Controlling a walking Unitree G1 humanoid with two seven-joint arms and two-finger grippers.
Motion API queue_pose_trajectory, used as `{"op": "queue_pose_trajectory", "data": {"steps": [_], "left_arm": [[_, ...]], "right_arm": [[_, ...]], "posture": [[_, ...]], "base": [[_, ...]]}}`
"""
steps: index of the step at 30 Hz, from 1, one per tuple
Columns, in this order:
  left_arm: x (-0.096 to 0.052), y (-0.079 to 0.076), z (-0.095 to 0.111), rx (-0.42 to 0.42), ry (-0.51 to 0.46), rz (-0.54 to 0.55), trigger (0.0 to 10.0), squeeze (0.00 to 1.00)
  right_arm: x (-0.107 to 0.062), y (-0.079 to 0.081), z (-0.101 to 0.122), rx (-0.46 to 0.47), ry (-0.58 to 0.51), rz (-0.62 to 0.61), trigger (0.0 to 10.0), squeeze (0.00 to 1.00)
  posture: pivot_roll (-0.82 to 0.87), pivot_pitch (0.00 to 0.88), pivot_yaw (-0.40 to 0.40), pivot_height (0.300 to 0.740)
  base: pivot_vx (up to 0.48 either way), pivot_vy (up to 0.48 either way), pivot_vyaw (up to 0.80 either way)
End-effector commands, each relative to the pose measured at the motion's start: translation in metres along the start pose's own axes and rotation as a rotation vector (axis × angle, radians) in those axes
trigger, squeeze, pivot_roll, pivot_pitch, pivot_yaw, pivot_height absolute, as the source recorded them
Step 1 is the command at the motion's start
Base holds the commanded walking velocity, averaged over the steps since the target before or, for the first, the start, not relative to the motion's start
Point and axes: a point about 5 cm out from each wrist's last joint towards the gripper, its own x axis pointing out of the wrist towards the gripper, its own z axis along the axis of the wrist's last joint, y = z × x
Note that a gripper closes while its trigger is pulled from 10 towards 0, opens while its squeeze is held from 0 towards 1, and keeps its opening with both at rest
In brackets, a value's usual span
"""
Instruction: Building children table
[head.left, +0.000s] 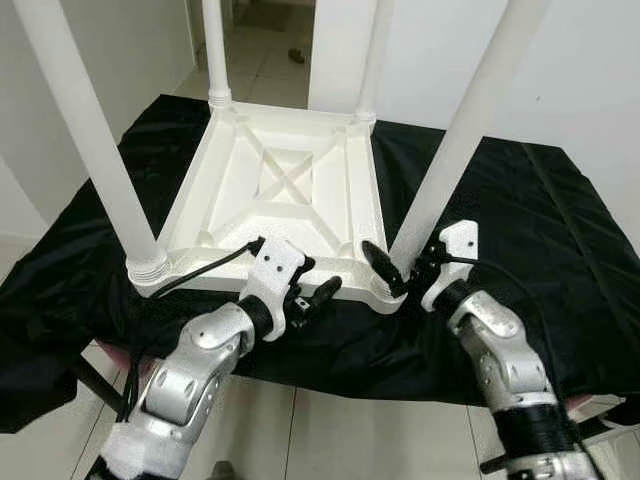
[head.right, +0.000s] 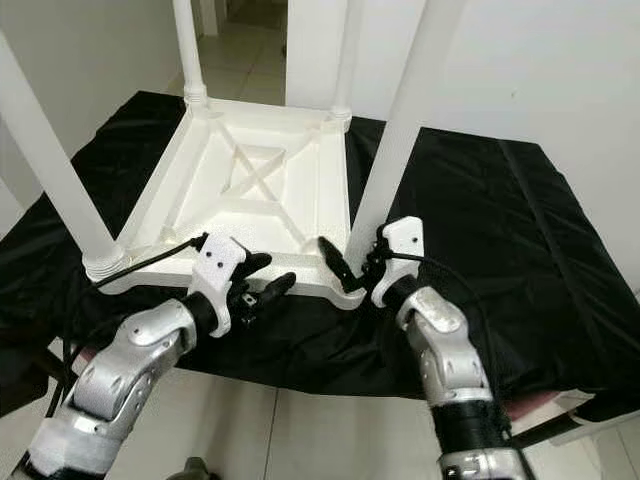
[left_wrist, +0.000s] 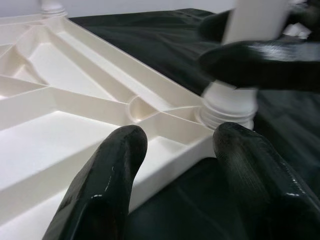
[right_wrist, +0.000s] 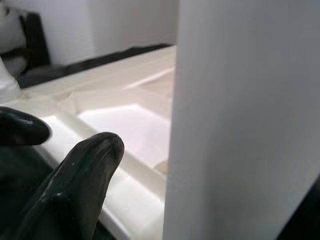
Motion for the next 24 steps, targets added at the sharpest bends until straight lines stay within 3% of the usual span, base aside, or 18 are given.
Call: {"op": "queue_pose_trajectory", "data": {"steps": [1, 3, 4, 7, 8, 9, 16, 24], "left_arm": [[-0.004, -0.014, -0.001, -0.001, 0.002, -0.179, 10.0, 0.00], [-0.006, -0.014, -0.003, -0.011, 0.015, -0.195, 10.0, 0.00], [-0.006, -0.014, -0.003, -0.013, 0.018, -0.200, 10.0, 0.00], [-0.006, -0.014, -0.003, -0.014, 0.019, -0.203, 10.0, 0.00], [-0.006, -0.014, -0.002, -0.017, 0.016, -0.206, 10.0, 0.00], [-0.006, -0.014, -0.001, -0.014, 0.013, -0.205, 10.0, 0.00], [-0.006, -0.013, -0.001, 0.020, 0.023, -0.186, 10.0, 0.00], [-0.003, -0.013, 0.008, -0.047, -0.038, -0.167, 10.0, 0.00]], "right_arm": [[0.001, -0.004, -0.006, 0.014, 0.033, 0.043, 10.0, 0.00], [0.003, -0.006, -0.009, 0.020, 0.050, 0.062, 10.0, 0.00], [0.004, -0.005, -0.011, 0.014, 0.062, 0.086, 7.6, 0.00], [0.005, -0.004, -0.012, 0.012, 0.069, 0.111, 7.6, 0.00], [0.005, -0.004, -0.013, 0.024, 0.070, 0.124, 1.8, 0.00], [0.005, -0.005, -0.013, 0.025, 0.069, 0.127, 0.0, 0.00], [-0.001, -0.010, -0.010, 0.081, 0.044, 0.085, 0.0, 0.00], [0.002, -0.009, -0.013, 0.053, 0.053, -0.017, 0.0, 0.00]], "posture": [[0.03, 0.000, -0.034, 0.740], [0.03, 0.000, -0.034, 0.740], [0.04, 0.000, -0.030, 0.740], [0.04, 0.000, -0.030, 0.740], [0.04, 0.000, -0.030, 0.740], [0.04, 0.000, -0.031, 0.740], [0.05, 0.000, -0.034, 0.740], [0.04, 0.000, -0.039, 0.740]], "base": [[0.000, 0.000, 0.00], [0.000, 0.000, 0.00], [0.000, 0.000, 0.00], [0.000, 0.000, 0.00], [0.000, 0.000, 0.00], [0.000, 0.000, 0.00], [0.000, 0.000, 0.00], [0.000, 0.000, 0.00]]}}
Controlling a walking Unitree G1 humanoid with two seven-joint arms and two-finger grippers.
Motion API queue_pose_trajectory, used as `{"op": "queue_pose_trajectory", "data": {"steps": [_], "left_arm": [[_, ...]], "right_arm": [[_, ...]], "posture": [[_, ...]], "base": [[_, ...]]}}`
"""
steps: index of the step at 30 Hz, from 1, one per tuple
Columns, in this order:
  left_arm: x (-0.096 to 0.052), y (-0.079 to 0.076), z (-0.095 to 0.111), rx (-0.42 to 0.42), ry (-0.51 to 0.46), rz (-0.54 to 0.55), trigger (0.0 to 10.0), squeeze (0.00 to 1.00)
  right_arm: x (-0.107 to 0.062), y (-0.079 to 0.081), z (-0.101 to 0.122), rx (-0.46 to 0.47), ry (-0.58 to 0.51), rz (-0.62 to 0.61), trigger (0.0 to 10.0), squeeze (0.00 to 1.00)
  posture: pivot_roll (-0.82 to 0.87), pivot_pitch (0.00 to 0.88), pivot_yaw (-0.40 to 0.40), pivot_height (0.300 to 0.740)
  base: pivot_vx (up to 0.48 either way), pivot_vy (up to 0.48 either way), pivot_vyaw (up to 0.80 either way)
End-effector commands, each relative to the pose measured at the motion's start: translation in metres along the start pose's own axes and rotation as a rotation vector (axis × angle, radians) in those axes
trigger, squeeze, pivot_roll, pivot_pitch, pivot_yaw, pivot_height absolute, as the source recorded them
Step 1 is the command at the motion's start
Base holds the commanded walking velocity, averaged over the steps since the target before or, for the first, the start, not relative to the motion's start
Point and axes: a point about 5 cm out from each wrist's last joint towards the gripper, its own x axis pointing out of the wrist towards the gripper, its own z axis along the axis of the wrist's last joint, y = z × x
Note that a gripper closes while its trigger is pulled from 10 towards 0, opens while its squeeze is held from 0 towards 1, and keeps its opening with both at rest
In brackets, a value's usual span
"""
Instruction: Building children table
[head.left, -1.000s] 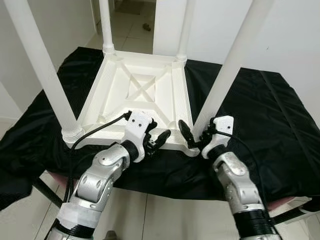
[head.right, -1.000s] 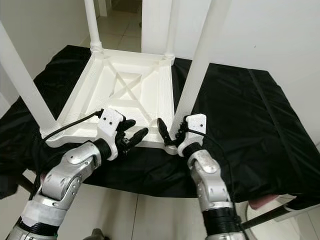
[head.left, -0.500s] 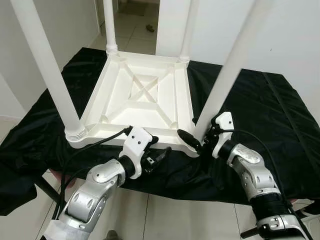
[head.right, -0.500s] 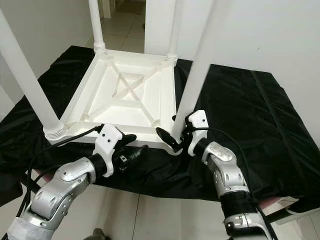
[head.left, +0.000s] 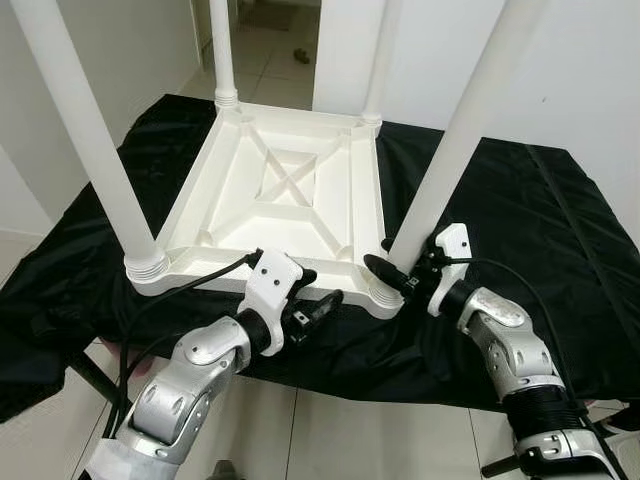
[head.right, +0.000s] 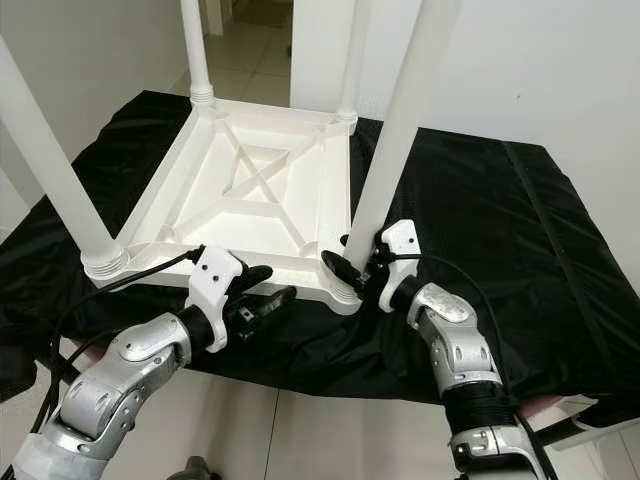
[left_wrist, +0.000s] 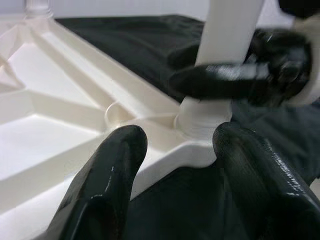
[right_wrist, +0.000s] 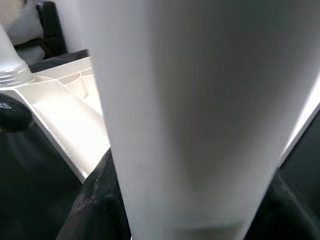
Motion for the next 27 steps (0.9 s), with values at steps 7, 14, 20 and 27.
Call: {"op": "queue_pose_trajectory", "data": {"steps": [7, 14, 20, 27], "left_arm": [[0.005, 0.003, 0.007, -0.045, -0.050, -0.043, 10.0, 0.00], [0.001, 0.006, 0.009, -0.051, -0.055, -0.008, 10.0, 0.00], [-0.003, 0.007, 0.007, -0.046, -0.042, 0.010, 10.0, 0.00], [-0.003, 0.004, 0.007, -0.048, -0.038, 0.007, 10.0, 0.00]], "right_arm": [[0.001, 0.002, -0.008, 0.047, -0.014, -0.506, 0.0, 0.00], [0.000, 0.016, -0.023, 0.094, 0.052, -0.738, 0.0, 0.00], [0.009, 0.038, -0.023, 0.125, 0.048, -0.709, 0.0, 0.00], [0.011, 0.045, -0.012, 0.143, -0.044, -0.590, 10.0, 0.00]], "posture": [[0.04, 0.000, -0.036, 0.740], [0.05, 0.007, -0.042, 0.740], [0.05, 0.017, -0.044, 0.740], [0.05, 0.022, -0.041, 0.740]], "base": [[0.000, 0.000, 0.00], [0.000, 0.000, 0.00], [0.000, 0.000, 0.00], [0.000, 0.000, 0.00]]}}
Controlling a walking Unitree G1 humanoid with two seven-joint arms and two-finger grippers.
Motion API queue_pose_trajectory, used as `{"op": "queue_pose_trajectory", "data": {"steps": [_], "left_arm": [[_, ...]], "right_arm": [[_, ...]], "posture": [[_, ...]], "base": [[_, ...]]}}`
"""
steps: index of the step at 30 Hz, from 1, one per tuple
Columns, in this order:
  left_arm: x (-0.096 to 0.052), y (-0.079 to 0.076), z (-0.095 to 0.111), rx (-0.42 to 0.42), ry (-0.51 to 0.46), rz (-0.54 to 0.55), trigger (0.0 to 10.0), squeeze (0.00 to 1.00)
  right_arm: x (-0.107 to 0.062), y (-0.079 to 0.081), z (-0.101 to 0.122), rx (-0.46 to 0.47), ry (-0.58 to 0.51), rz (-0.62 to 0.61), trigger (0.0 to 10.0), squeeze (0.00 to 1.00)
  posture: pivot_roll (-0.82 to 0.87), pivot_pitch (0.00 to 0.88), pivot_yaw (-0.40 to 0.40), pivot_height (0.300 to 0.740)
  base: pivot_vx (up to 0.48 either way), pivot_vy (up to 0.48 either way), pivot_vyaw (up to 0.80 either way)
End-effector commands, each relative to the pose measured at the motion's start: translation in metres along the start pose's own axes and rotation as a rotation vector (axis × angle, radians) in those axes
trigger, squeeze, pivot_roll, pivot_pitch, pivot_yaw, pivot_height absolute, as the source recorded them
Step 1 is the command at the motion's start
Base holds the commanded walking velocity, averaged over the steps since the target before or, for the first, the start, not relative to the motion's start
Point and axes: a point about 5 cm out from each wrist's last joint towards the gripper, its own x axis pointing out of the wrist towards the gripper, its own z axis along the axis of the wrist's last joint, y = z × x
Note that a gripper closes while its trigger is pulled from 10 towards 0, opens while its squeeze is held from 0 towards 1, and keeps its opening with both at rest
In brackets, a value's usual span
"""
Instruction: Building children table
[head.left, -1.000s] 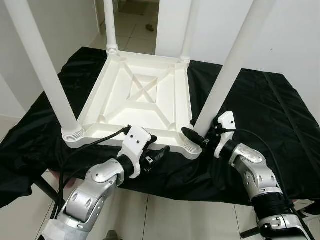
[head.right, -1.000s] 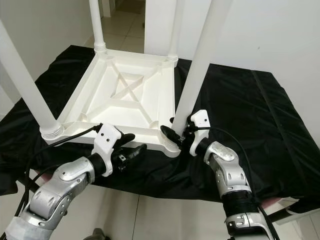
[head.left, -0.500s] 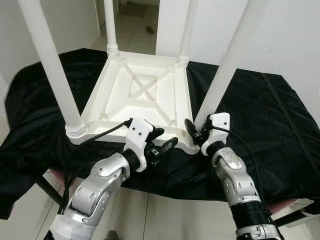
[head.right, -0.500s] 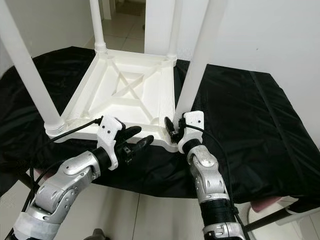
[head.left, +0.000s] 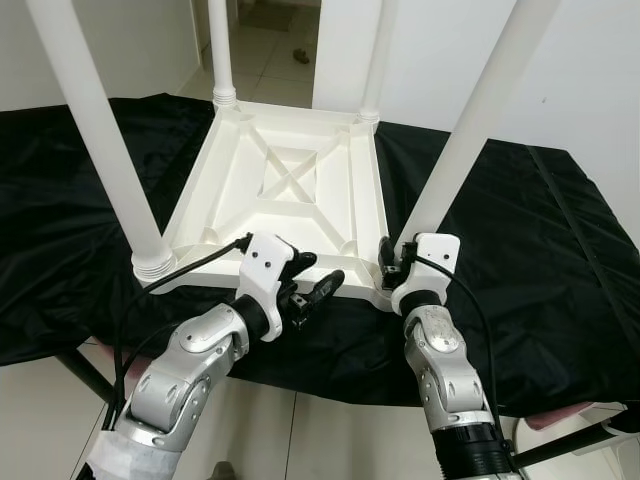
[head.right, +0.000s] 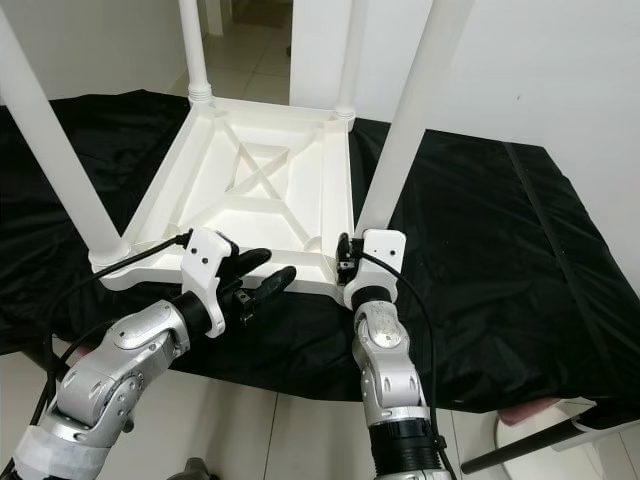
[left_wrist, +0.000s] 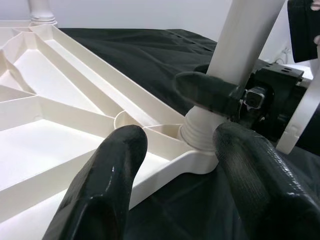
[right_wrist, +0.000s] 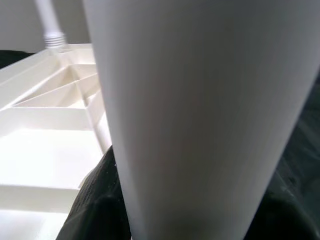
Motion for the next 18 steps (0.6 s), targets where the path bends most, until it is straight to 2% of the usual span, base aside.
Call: {"op": "queue_pose_trajectory", "data": {"steps": [1, 4, 6, 8, 9, 10, 11, 13, 15, 17, 18], "left_arm": [[-0.001, -0.003, 0.000, -0.006, 0.006, -0.023, 10.0, 0.00], [0.000, -0.003, 0.000, -0.003, 0.008, -0.025, 10.0, 0.00], [0.000, -0.003, 0.001, -0.002, 0.007, -0.025, 10.0, 0.00], [0.000, -0.003, 0.001, -0.002, 0.007, -0.025, 10.0, 0.00], [0.001, -0.003, 0.001, -0.003, 0.005, -0.025, 10.0, 0.00], [0.001, -0.004, 0.001, -0.005, 0.003, -0.025, 10.0, 0.00], [0.001, -0.004, 0.001, -0.005, 0.003, -0.025, 10.0, 0.00], [0.003, -0.005, 0.002, -0.007, 0.001, -0.027, 10.0, 0.00], [0.004, -0.006, 0.002, -0.005, 0.000, -0.029, 10.0, 0.00], [0.004, -0.005, 0.003, -0.002, 0.000, -0.031, 10.0, 0.00], [0.004, -0.005, 0.003, -0.002, 0.000, -0.031, 10.0, 0.00]], "right_arm": [[-0.004, -0.001, -0.008, 0.052, 0.036, 0.083, 10.0, 1.00], [-0.003, -0.006, -0.004, 0.050, 0.018, 0.140, 10.0, 1.00], [-0.002, -0.020, 0.005, 0.037, 0.000, 0.267, 10.0, 1.00], [-0.002, -0.020, 0.005, 0.037, 0.000, 0.267, 10.0, 1.00], [-0.002, -0.024, 0.007, 0.026, -0.001, 0.306, 10.0, 1.00], [-0.001, -0.031, 0.009, -0.006, 0.010, 0.374, 10.0, 0.00], [-0.001, -0.031, 0.009, -0.006, 0.010, 0.374, 10.0, 0.00], [0.001, -0.040, 0.011, -0.048, 0.036, 0.466, 10.0, 0.00], [0.002, -0.043, 0.010, -0.072, 0.055, 0.512, 10.0, 0.00], [0.002, -0.040, 0.003, -0.125, 0.100, 0.615, 10.0, 0.00], [0.002, -0.040, 0.003, -0.125, 0.100, 0.615, 10.0, 0.00]], "posture": [[0.06, 0.025, -0.044, 0.740], [0.06, 0.025, -0.047, 0.740], [0.06, 0.025, -0.050, 0.740], [0.06, 0.025, -0.050, 0.740], [0.06, 0.025, -0.050, 0.740], [0.06, 0.023, -0.049, 0.740], [0.06, 0.023, -0.049, 0.740], [0.07, 0.022, -0.049, 0.740], [0.07, 0.020, -0.048, 0.740], [0.07, 0.015, -0.046, 0.740], [0.07, 0.015, -0.046, 0.740]], "base": [[0.000, 0.000, 0.00], [0.000, 0.000, 0.00], [0.000, 0.000, 0.00], [0.000, 0.000, 0.00], [0.000, 0.000, 0.00], [0.000, 0.000, 0.00], [0.000, 0.000, 0.00], [0.000, 0.000, 0.00], [0.000, 0.000, 0.00], [0.000, 0.000, 0.00], [0.000, 0.000, 0.00]]}}
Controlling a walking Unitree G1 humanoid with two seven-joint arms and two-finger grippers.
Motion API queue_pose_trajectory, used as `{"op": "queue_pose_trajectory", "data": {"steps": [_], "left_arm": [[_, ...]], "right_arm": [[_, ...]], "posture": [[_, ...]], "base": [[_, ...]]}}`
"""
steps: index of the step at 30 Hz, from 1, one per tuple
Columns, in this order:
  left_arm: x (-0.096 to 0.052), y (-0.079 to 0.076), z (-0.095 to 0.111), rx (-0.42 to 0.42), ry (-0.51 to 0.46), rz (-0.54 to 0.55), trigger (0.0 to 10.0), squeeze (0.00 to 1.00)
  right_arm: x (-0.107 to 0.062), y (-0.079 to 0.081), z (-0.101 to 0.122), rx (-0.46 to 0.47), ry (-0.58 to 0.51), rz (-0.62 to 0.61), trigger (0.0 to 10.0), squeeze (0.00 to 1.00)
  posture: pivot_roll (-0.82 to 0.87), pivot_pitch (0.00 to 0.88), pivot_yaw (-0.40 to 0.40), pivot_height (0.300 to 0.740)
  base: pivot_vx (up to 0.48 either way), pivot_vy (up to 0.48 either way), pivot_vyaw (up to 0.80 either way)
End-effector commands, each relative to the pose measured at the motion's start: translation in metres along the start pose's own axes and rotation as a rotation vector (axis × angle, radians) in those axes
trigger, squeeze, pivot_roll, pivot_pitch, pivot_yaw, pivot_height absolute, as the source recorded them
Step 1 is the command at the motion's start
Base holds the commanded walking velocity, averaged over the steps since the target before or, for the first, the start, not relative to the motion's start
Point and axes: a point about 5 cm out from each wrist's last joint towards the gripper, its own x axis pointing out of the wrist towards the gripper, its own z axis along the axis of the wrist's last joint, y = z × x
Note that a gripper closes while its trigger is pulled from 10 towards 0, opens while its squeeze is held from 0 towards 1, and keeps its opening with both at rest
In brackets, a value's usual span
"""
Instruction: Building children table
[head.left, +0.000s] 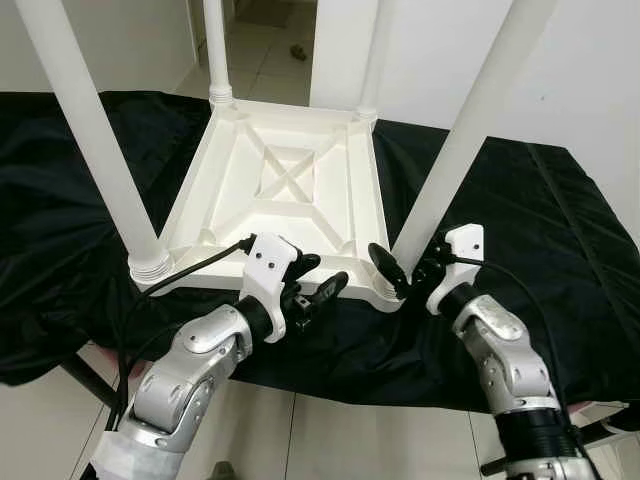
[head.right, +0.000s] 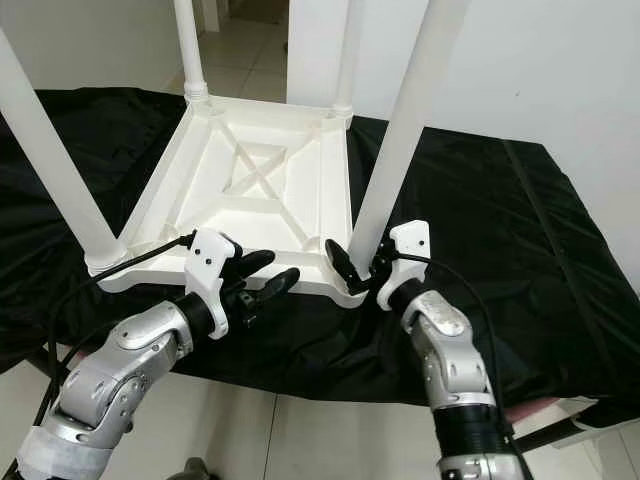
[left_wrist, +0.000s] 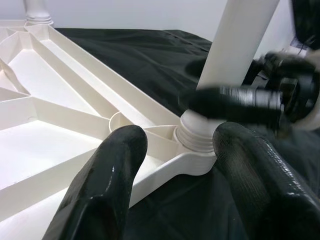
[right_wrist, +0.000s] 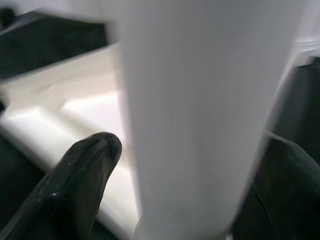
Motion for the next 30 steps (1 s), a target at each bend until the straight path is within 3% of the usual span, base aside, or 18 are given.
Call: {"op": "queue_pose_trajectory", "data": {"steps": [1, 2, 3, 5, 6, 13, 18, 19, 21, 27, 30], "left_arm": [[0.001, -0.002, 0.002, 0.006, 0.003, -0.022, 10.0, 0.00], [0.001, -0.002, 0.002, 0.006, 0.003, -0.023, 10.0, 0.00], [0.001, -0.001, 0.002, 0.009, 0.005, -0.024, 10.0, 0.00], [0.002, -0.001, 0.002, 0.011, 0.006, -0.024, 10.0, 0.00], [0.003, 0.000, 0.003, 0.011, 0.001, -0.023, 10.0, 0.00], [0.005, -0.002, 0.001, 0.018, 0.012, -0.036, 10.0, 0.00], [0.007, -0.004, 0.002, 0.013, 0.009, -0.052, 10.0, 0.00], [0.006, -0.003, -0.001, 0.017, 0.020, -0.044, 10.0, 0.00], [0.006, -0.003, -0.001, 0.017, 0.020, -0.044, 10.0, 0.00], [0.003, -0.003, -0.003, 0.011, 0.024, -0.041, 10.0, 0.00], [0.005, -0.002, -0.004, 0.009, 0.023, -0.039, 10.0, 0.00]], "right_arm": [[0.003, 0.005, -0.006, -0.017, 0.030, 0.071, 10.0, 0.00], [0.004, 0.006, -0.008, -0.022, 0.042, 0.088, 10.0, 0.00], [0.005, 0.006, -0.011, -0.024, 0.047, 0.092, 7.6, 0.00], [0.006, 0.006, -0.012, -0.022, 0.049, 0.102, 7.6, 0.00], [0.006, 0.006, -0.015, -0.016, 0.056, 0.118, 0.0, 0.00], [0.006, 0.004, -0.021, -0.001, 0.062, 0.101, 0.0, 0.00], [0.003, -0.002, -0.019, 0.021, 0.049, -0.003, 0.0, 0.00], [0.002, -0.003, -0.023, 0.014, 0.070, -0.073, 0.0, 0.00], [0.002, -0.003, -0.023, 0.014, 0.070, -0.073, 0.0, 0.00], [0.002, 0.001, -0.031, 0.030, 0.094, -0.207, 0.0, 0.00], [0.006, 0.011, -0.030, 0.064, 0.075, -0.273, 0.0, 0.00]], "posture": [[0.07, 0.015, -0.047, 0.740], [0.07, 0.016, -0.047, 0.740], [0.07, 0.016, -0.047, 0.740], [0.07, 0.016, -0.047, 0.740], [0.07, 0.011, -0.048, 0.740], [0.06, 0.001, -0.041, 0.740], [0.06, 0.016, -0.046, 0.740], [0.06, 0.017, -0.047, 0.740], [0.06, 0.017, -0.047, 0.740], [0.05, 0.019, -0.054, 0.740], [0.05, 0.006, -0.064, 0.740]], "base": [[0.000, 0.000, 0.00], [0.000, 0.000, 0.00], [0.000, 0.000, 0.00], [0.000, 0.000, 0.00], [0.000, 0.000, 0.00], [0.000, 0.000, 0.00], [0.000, 0.000, 0.00], [0.000, 0.000, 0.00], [0.000, 0.000, 0.00], [0.000, 0.000, 0.00], [0.000, 0.000, 0.00]]}}
